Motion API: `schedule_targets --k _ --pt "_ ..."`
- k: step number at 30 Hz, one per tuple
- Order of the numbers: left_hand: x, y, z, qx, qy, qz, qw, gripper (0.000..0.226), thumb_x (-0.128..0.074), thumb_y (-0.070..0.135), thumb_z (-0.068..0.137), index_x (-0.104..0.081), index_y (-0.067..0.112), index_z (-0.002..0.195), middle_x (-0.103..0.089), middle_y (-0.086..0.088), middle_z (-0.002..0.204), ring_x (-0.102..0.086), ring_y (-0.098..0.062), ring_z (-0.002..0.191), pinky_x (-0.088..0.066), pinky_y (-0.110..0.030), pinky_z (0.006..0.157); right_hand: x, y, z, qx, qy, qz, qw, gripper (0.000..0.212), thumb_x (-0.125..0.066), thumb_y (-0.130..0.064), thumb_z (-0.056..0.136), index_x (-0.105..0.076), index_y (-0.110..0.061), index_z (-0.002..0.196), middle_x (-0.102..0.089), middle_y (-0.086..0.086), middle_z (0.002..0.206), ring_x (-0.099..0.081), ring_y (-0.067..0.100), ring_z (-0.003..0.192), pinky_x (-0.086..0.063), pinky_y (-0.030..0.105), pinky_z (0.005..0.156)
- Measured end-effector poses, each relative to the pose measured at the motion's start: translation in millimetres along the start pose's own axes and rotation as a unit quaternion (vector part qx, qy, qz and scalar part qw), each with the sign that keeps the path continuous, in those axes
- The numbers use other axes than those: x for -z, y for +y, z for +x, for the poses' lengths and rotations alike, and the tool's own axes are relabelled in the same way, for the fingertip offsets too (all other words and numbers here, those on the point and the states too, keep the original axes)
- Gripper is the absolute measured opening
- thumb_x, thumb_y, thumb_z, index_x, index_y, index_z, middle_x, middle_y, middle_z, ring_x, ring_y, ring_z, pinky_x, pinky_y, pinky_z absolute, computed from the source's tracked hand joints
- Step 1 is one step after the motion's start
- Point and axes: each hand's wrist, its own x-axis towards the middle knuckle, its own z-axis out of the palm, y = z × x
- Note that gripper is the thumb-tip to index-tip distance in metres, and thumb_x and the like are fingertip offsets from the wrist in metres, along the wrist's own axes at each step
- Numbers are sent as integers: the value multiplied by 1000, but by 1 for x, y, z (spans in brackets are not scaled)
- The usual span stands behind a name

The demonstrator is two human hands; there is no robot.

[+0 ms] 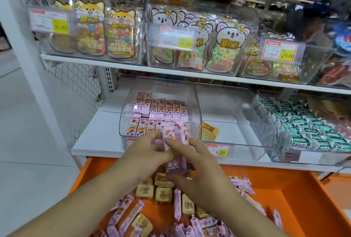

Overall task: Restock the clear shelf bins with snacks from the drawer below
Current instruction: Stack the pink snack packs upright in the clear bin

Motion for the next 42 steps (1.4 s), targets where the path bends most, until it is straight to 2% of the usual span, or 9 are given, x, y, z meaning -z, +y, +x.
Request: schedule_targets --k 3,8,12,17,22,25,31,37,42 --pt "6 4 3 -23 8 47 999 53 -86 33 83 -55 35 126 -74 11 109 -72 -9 105 -56 -45 101 1 -8 5 -13 -13 -3 1000 89 -81 -41 88 -22 -82 139 -22 -14 160 -35 4 139 -34 -4 87" --pt "19 6 17 -69 16 114 991 50 -85 44 83 -56 32 123 -75 10 109 -74 -7 95 -60 -34 89 -11 -14 23 4 19 -20 1000 97 -81 -35 87 -17 -80 143 -35 -10 136 -61 17 109 -59 36 89" --pt "26 14 31 -123 42 123 984 22 -78 42 89 -66 37 106 -65 18 81 -69 -1 68 -55 -25 63 -16 -13 50 15 60 -38 997 89 -74 -32 88 -22 -72 148 -46 -7 135 -58 15 112 -57 37 89" --pt "46 13 54 -153 91 227 957 51 -61 56 96 -50 41 143 -63 17 113 -64 0 99 -54 -27 85 -22 5 109 -14 97 -71 993 77 -70 -38 86 -35 -56 153 -51 0 137 -57 22 116 -52 32 90" --pt "63 -5 61 -148 90 379 909 53 -50 53 102 -45 31 150 -49 10 145 -52 -12 129 -46 -33 107 -31 25 176 -78 61 -143 985 61 -64 -35 92 -48 -39 151 -49 3 143 -63 19 106 -55 37 91" --pt "68 -19 64 -142 56 416 896 49 -48 56 103 -48 29 144 -47 12 140 -51 -10 123 -49 -33 103 -36 30 197 -111 25 -179 977 55 -63 -35 90 -57 -34 145 -53 7 140 -60 29 120 -55 42 99" --pt "67 -28 67 -154 34 444 882 51 -48 52 103 -45 33 150 -43 17 147 -44 -7 133 -44 -31 109 -35 28 186 -114 33 -238 964 55 -63 -46 83 -61 -38 138 -58 1 134 -64 28 111 -59 45 90" --pt "64 -31 66 -163 46 443 880 50 -47 54 103 -45 34 148 -43 18 146 -42 -6 133 -43 -30 109 -33 24 192 -137 84 -241 957 50 -58 -44 94 -56 -37 143 -53 5 143 -65 35 114 -58 45 91" --pt "67 -28 65 -167 48 435 883 50 -48 52 104 -43 37 151 -42 22 147 -42 -3 134 -42 -28 110 -44 27 211 -139 48 -232 962 59 -60 -55 94 -49 -40 149 -54 8 146 -61 34 124 -55 45 96"
